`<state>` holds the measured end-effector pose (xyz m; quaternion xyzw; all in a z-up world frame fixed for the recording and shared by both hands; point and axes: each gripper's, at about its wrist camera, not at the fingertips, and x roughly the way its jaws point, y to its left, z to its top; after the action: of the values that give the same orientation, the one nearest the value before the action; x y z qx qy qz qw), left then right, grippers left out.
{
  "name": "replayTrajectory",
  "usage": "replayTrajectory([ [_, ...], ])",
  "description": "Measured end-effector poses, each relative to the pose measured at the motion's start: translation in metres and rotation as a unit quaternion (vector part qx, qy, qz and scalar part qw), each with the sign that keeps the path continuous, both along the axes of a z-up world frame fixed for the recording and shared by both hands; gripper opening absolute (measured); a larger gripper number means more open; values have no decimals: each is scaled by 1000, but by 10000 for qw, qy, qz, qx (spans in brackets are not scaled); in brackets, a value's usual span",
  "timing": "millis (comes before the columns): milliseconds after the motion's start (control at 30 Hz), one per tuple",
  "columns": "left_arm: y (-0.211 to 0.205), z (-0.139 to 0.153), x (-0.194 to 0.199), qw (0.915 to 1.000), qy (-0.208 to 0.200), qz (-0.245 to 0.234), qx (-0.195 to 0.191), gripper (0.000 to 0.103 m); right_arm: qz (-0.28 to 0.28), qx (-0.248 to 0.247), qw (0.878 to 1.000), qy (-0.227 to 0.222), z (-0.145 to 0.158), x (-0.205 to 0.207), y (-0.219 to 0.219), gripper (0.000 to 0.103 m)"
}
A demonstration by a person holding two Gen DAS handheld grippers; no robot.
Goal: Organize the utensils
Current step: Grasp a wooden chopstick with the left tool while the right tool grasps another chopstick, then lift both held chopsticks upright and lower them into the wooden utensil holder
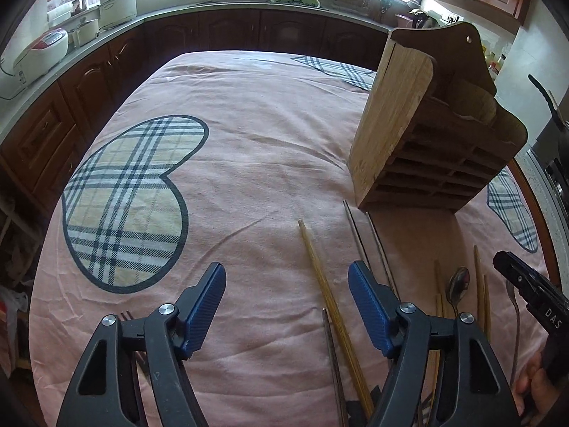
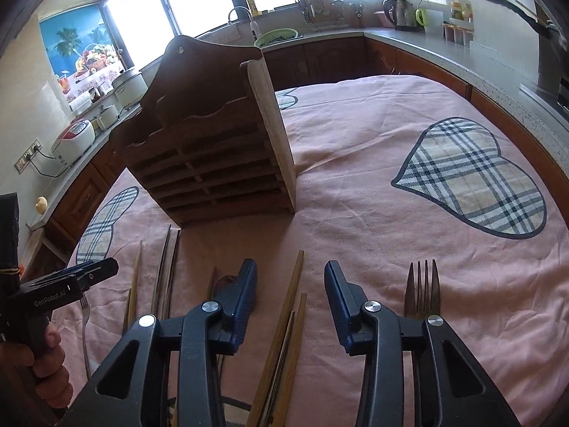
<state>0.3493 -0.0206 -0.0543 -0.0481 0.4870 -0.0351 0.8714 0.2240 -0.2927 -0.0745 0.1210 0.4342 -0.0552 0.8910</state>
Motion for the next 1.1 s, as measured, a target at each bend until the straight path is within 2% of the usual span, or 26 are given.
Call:
replayTrajectory([
  [100,-3,-8,16,9999,133,-31,1,64,-4,76,9999,140,-7,11,-3,33],
  [233,-7,-20,33,9994,322,-81,52,60,21,1,9994,343,-16,24,-2,31],
  [300,-9,-28,40,9990,436,-84,80,54,53,1,9988,490,-24,29,-1,27],
  [367,-14,-30,43,9989,376,-114,245,54,74,-92,9985,525,-28,30,2,25],
  [433,-20,-32,44,9986,319,-140,388,46,110,-237,9983,518,-29,30,5,24],
  [500,-24,-33,46,9982,264,-177,512,27,105,-313,9982,509,-31,33,7,19],
  [533,-26,-32,46,9982,259,-193,498,22,96,-330,9981,510,-31,34,6,13],
  [567,-27,-32,47,9983,259,-210,470,12,90,-300,9982,512,-31,34,4,8],
  [700,-31,-33,47,9982,201,-301,475,8,86,-165,9986,495,-30,34,1,7],
  [800,-29,-27,40,9991,157,-332,233,6,70,0,9992,387,-24,28,-1,7],
  [1100,-9,26,-2,9978,-313,-370,-449,4,125,197,9995,-213,26,9,4,5],
])
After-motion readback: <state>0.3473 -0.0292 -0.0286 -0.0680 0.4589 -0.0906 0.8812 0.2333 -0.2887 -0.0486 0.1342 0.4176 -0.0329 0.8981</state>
